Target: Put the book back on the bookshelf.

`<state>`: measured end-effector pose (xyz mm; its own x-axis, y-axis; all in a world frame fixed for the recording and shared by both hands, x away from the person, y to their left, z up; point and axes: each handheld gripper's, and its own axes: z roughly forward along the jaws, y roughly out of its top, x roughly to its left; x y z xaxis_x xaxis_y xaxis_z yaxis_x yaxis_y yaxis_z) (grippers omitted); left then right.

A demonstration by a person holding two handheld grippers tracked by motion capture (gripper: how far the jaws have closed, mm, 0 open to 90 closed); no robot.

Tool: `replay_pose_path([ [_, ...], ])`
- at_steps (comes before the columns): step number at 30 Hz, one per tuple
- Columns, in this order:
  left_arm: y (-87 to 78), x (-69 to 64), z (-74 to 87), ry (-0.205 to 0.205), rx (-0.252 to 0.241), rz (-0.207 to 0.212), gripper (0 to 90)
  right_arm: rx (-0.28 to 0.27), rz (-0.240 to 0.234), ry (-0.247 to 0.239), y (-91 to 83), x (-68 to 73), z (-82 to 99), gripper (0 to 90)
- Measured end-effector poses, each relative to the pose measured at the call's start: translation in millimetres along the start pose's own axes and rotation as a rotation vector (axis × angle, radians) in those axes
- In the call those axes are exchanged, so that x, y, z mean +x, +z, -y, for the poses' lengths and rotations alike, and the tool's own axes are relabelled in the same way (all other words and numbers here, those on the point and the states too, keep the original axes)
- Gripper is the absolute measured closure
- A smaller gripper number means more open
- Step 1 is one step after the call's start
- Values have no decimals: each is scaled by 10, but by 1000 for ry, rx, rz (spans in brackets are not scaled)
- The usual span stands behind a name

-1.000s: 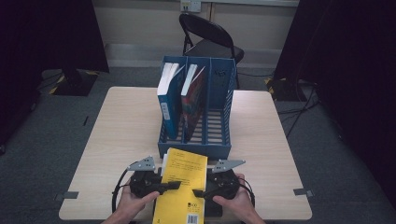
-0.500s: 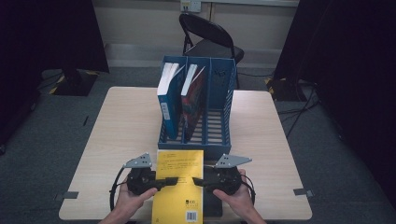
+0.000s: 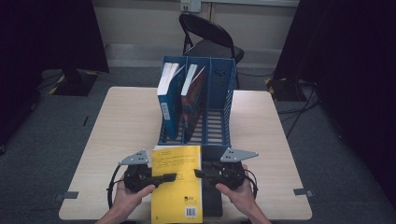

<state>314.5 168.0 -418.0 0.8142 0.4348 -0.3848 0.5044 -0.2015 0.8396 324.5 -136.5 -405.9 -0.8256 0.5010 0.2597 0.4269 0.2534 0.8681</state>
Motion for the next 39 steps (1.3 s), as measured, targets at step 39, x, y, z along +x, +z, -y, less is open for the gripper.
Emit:
replay_pose_path([
  [39,-177,-83,-278,88,-144,8,854,-53,-39,-90,-26,159,-322,731],
])
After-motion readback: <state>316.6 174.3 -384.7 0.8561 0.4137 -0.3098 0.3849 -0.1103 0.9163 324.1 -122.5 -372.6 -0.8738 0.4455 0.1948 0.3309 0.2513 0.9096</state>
